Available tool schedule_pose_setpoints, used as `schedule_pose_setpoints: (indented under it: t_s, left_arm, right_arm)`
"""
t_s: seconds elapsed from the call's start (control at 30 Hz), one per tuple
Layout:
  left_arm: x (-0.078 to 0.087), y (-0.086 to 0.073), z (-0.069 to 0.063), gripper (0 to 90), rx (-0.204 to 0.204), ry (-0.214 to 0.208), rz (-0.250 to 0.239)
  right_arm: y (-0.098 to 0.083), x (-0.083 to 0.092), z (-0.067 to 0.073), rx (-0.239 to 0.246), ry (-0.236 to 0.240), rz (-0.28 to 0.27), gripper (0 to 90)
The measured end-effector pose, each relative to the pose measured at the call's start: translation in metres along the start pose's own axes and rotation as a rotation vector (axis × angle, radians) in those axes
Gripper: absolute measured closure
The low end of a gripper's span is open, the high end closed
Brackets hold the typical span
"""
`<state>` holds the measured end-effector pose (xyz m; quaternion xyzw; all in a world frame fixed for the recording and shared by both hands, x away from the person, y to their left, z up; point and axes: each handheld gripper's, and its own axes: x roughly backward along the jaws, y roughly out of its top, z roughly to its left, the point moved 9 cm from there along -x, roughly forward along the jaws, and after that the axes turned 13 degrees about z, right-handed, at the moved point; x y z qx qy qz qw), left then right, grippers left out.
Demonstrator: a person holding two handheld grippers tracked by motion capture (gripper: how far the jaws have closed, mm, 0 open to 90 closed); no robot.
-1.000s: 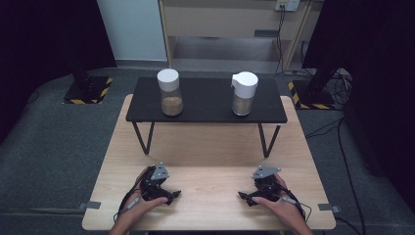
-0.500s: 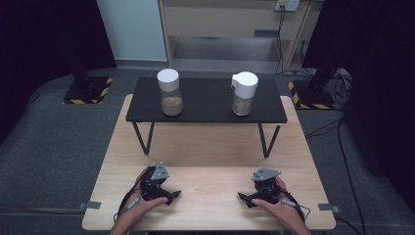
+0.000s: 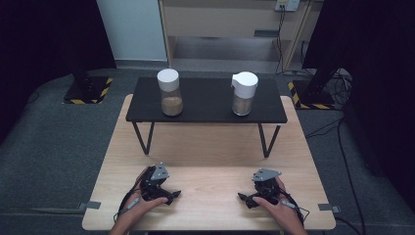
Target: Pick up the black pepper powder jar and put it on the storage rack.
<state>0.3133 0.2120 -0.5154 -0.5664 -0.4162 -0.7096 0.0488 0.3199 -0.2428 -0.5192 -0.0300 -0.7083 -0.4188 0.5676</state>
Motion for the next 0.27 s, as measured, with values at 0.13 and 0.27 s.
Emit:
schedule_pose_setpoints:
  t_s: [0.13,0.27]
  left_arm:
    - [0.0,0.0,0.0,0.0,0.0,0.0,0.0]
    - [0.0,0.0001,0.0001,0.0,0.0,0.0,0.001]
  right_arm:
    - [0.0,0.0001,0.0003,-0.001,-0.002,0.001,2.0]
    - [0.0001,0.0002,0.0002,-0.001,-0.002,0.001,2.0]
